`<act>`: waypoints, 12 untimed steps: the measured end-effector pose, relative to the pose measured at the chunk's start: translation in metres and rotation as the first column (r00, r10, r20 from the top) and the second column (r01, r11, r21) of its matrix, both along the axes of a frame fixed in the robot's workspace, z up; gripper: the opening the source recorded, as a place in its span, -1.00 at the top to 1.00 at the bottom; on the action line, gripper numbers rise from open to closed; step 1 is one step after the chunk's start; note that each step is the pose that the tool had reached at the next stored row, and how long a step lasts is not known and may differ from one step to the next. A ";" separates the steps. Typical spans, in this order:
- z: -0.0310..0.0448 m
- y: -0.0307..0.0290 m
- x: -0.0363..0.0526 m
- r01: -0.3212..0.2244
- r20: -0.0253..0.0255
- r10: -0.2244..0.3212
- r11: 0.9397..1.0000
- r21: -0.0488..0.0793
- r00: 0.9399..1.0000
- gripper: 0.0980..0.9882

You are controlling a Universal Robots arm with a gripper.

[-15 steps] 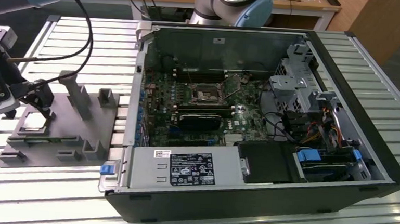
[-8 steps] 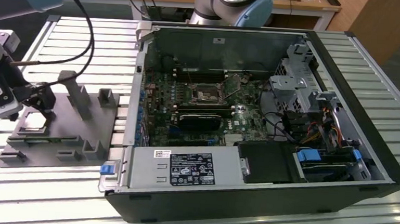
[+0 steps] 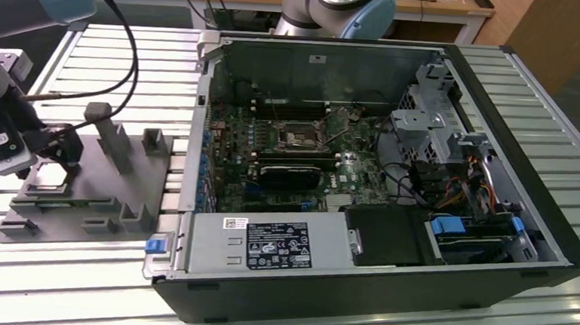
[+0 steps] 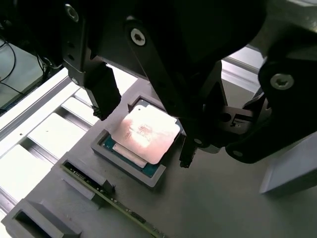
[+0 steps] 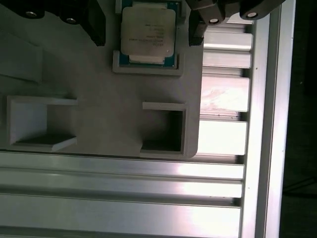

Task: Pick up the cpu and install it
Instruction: 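Pick up the cpu and move it towards the insertion slot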

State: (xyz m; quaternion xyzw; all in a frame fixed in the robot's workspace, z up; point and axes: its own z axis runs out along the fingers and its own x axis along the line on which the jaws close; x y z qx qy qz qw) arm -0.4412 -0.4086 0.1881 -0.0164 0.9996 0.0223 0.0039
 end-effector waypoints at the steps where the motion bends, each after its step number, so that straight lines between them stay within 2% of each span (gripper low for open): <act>1: -0.0008 0.0000 0.0000 0.000 0.000 0.000 1.000 0.000 1.000 -0.49; 4: -0.0021 0.0000 0.0000 0.000 0.000 0.000 1.000 0.000 1.000 -0.46; 5: -0.0025 0.0000 0.0000 0.000 0.000 0.000 1.000 0.000 1.000 -0.30; 10: -0.0032 0.0000 0.0000 0.000 0.000 0.000 1.000 0.000 1.000 -0.28; 11: -0.0033 0.0000 0.0000 0.000 0.000 0.000 1.000 0.000 1.000 -0.13; 12: -0.0032 0.0000 0.0000 0.000 0.000 0.000 1.000 0.000 1.000 -0.13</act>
